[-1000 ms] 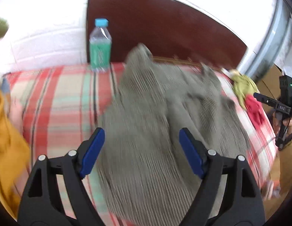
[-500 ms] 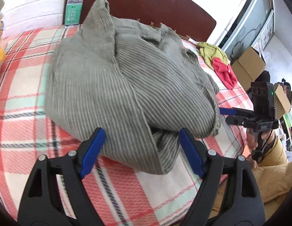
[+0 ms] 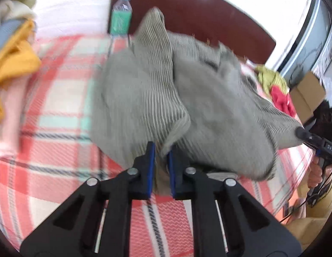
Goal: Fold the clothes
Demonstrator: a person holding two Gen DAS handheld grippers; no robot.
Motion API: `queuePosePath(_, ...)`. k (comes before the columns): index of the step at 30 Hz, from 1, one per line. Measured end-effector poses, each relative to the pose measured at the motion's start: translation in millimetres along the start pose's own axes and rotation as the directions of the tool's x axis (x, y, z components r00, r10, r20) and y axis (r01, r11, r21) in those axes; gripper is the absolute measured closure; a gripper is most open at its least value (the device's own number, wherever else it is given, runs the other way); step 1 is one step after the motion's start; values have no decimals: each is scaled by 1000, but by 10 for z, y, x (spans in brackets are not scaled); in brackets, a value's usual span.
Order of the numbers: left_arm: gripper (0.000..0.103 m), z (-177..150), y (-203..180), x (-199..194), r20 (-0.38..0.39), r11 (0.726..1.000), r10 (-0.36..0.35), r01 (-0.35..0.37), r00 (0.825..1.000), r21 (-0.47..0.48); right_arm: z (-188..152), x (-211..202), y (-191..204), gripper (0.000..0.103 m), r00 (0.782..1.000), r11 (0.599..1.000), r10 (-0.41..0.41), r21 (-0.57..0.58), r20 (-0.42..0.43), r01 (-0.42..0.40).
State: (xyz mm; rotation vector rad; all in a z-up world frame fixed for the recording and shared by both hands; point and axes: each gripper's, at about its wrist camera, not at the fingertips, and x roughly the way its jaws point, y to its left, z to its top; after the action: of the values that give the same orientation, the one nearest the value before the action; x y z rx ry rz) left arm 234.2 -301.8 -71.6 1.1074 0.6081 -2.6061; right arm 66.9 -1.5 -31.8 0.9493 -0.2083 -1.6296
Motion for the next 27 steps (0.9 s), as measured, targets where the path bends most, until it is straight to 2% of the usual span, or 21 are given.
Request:
queuePosePath(5,90,341,210,-533,121,1000,-7,11,993,-29,207,-492,-9,97,994,1000,-3,7,108,2)
queuePosePath(6,90,389,259,-580,130,1000,14,-11,991,-22,239,-573,-29,97,992,1000,-10,13,127,8)
queuePosePath(8,90,420,306,-623,130,1000,26,-26,991,-3,254,-615,-177,98,989,997,-44,63,142,36)
queuePosePath(10,88,354,278,-573,102,1000,-6,4,995,12,214,-575,-319,97,981,984,-160,92,112,151)
queuePosePath(12,70,186,193,-423,39,997,-59,57,997,47,146,-490,-445,96,965,962,-257,113,52,250)
queuePosePath(13,44,68,112,-326,8,995,-76,75,997,62,113,-449,-505,96,952,946,-305,120,24,300)
queuePosePath(14,25,-26,51,-261,-8,994,-88,88,996,66,79,-409,-565,95,936,929,-351,127,-5,348)
queuePosePath(16,24,-185,-82,-148,-31,989,-116,118,993,88,16,-336,-671,94,900,890,-431,135,-58,435)
queuePosePath(17,23,-248,-171,-85,-41,986,-124,128,991,103,0,-343,-660,92,898,888,-436,132,-61,440)
queuePosePath(18,23,-312,-260,-23,-52,983,-133,138,990,118,-16,-382,-621,89,899,891,-434,125,-51,437)
queuePosePath(20,23,-378,-371,119,-72,982,-121,130,990,135,-41,-458,-537,70,902,895,-431,108,-30,432)
queuePosePath(22,24,-396,-424,272,-90,985,-87,99,992,142,-17,-516,-337,64,906,905,-422,58,11,421)
queuePosePath(24,47,-396,-402,361,-106,989,-44,58,993,133,-5,-506,-177,60,922,923,-385,4,31,385)
queuePosePath(25,71,-392,-386,399,-113,991,-23,38,993,129,-11,-472,-79,59,935,934,-354,-30,34,355)
queuePosePath(26,82,-354,-336,386,-103,992,-11,23,995,121,-22,-430,23,55,947,944,-321,-67,32,322)
queuePosePath(27,85,-315,-286,373,-94,994,1,9,996,112,-52,-353,139,53,958,952,-286,-111,16,286)
